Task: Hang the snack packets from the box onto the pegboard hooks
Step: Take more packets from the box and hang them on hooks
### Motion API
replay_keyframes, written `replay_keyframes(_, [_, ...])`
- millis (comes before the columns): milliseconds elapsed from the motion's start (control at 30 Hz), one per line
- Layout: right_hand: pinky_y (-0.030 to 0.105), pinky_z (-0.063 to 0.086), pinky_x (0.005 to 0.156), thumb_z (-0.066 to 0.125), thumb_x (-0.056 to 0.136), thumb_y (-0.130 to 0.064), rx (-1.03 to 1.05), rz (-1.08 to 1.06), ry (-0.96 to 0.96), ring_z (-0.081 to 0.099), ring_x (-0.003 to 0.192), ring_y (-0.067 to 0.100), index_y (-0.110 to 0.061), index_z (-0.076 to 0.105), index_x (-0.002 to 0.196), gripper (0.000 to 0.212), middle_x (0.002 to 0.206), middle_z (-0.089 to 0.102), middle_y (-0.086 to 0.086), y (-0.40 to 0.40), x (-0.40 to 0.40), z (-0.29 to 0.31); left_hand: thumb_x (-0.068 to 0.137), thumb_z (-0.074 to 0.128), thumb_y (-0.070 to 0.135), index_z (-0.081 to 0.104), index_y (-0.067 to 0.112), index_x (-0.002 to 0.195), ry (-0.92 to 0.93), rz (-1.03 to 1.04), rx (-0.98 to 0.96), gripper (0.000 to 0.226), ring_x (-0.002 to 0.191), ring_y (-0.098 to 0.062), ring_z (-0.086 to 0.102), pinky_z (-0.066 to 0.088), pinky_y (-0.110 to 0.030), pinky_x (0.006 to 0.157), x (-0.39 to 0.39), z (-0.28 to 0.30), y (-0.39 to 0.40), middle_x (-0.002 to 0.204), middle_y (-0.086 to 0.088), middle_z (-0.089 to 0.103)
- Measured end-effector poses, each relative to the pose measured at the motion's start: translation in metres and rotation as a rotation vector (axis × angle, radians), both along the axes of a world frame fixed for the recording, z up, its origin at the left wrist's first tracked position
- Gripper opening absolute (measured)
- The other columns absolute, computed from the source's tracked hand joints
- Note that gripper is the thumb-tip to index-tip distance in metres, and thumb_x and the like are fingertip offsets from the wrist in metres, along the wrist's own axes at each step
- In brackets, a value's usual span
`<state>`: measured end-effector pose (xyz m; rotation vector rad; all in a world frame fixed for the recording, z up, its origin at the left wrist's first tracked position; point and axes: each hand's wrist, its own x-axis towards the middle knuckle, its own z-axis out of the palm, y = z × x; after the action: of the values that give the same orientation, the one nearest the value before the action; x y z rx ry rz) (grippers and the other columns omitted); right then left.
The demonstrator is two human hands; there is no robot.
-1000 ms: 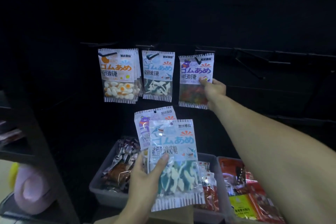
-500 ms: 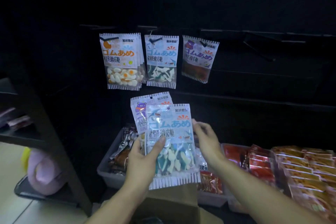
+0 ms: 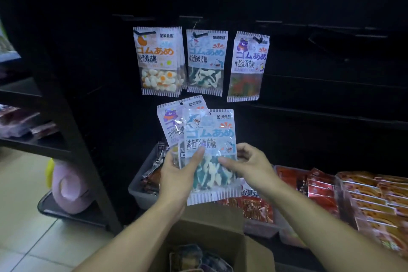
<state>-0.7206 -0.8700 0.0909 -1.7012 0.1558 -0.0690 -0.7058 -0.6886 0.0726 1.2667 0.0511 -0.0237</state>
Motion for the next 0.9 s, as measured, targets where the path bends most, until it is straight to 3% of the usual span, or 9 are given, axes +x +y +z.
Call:
replay_keyframes(100, [0.03, 0.062, 0.066, 0.081, 0.089, -0.015, 0.088, -0.004, 0.014, 0.08, 0.09, 0.022, -0.008, 0.062, 0.116, 0.034, 0.105, 0.08, 0.005, -0.001, 0.001, 0.0, 0.068, 0.083, 0.062, 0.064, 0.034, 0.119, -0.01, 0.016, 0.022, 0.062, 0.095, -0.02, 0.082, 0.063, -0.052, 0.094, 0.001, 0.0, 0.004, 0.11, 0.006, 0.082])
replay_keyframes(233, [0.038, 0.064, 0.071, 0.076, 0.093, -0.013, 0.118, -0.061, -0.031, 0.08, 0.091, 0.023, -0.009, 0.059, 0.119, 0.031, 0.105, 0.08, 0.005, -0.001, 0.002, 0.002, 0.058, 0.088, 0.08, 0.064, 0.039, 0.124, -0.009, 0.065, 0.045, 0.08, 0.115, -0.023, 0.076, 0.056, -0.055, 0.104, 0.006, -0.007, 0.01, 0.124, 0.009, 0.078])
replay_keyframes(300, [0.045, 0.065, 0.078, 0.076, 0.093, -0.013, 0.114, -0.131, -0.097, 0.079, 0.092, 0.023, -0.013, 0.061, 0.117, 0.029, 0.108, 0.08, 0.004, -0.001, 0.003, 0.005, 0.057, 0.09, 0.077, 0.066, 0.045, 0.118, -0.004, 0.085, 0.05, 0.072, 0.119, -0.025, 0.074, 0.055, -0.058, 0.105, 0.011, -0.014, 0.012, 0.123, 0.009, 0.078])
replay_keyframes(400, [0.044, 0.065, 0.081, 0.076, 0.093, -0.014, 0.133, -0.206, -0.237, 0.079, 0.095, 0.02, -0.018, 0.063, 0.118, 0.029, 0.11, 0.079, 0.001, 0.004, 0.008, 0.022, 0.069, 0.092, 0.057, 0.069, 0.044, 0.11, -0.007, 0.135, 0.083, 0.049, 0.113, -0.023, 0.075, 0.056, -0.061, 0.103, 0.012, -0.013, 0.014, 0.114, 0.009, 0.08])
replay_keyframes(500, [0.033, 0.065, 0.077, 0.077, 0.092, -0.015, 0.139, -0.217, -0.357, 0.078, 0.094, 0.013, -0.024, 0.064, 0.118, 0.03, 0.11, 0.078, -0.002, 0.018, 0.024, 0.052, 0.085, 0.087, 0.039, 0.067, 0.037, 0.113, -0.002, 0.217, 0.117, 0.034, 0.108, -0.016, 0.074, 0.056, -0.053, 0.105, 0.011, -0.013, 0.013, 0.111, 0.011, 0.079])
replay_keyframes(667, [0.031, 0.064, 0.083, 0.082, 0.089, -0.016, 0.188, -0.218, -0.471, 0.078, 0.094, 0.009, -0.023, 0.066, 0.118, 0.034, 0.105, 0.08, -0.005, 0.053, 0.053, 0.098, 0.087, 0.085, 0.037, 0.064, 0.034, 0.112, 0.012, 0.239, 0.146, 0.032, 0.096, -0.019, 0.079, 0.062, -0.055, 0.094, 0.011, -0.013, 0.014, 0.104, 0.008, 0.08])
replay_keyframes(767, [0.034, 0.063, 0.087, 0.08, 0.091, -0.02, 0.313, -0.263, -0.44, 0.078, 0.09, 0.009, -0.02, 0.067, 0.118, 0.03, 0.099, 0.081, -0.007, 0.063, 0.061, 0.11, 0.086, 0.085, 0.04, 0.064, 0.037, 0.11, 0.013, 0.235, 0.148, 0.032, 0.091, -0.018, 0.08, 0.063, -0.054, 0.091, 0.012, -0.014, 0.019, 0.1, 0.009, 0.081])
replay_keyframes(900, [0.04, 0.063, 0.092, 0.079, 0.092, -0.022, 0.309, -0.262, -0.378, 0.078, 0.089, 0.01, -0.02, 0.069, 0.118, 0.029, 0.101, 0.081, -0.006, 0.068, 0.065, 0.109, 0.087, 0.085, 0.038, 0.065, 0.035, 0.109, 0.034, 0.242, 0.13, 0.03, 0.089, -0.018, 0.08, 0.063, -0.054, 0.091, 0.012, -0.015, 0.026, 0.092, 0.014, 0.081])
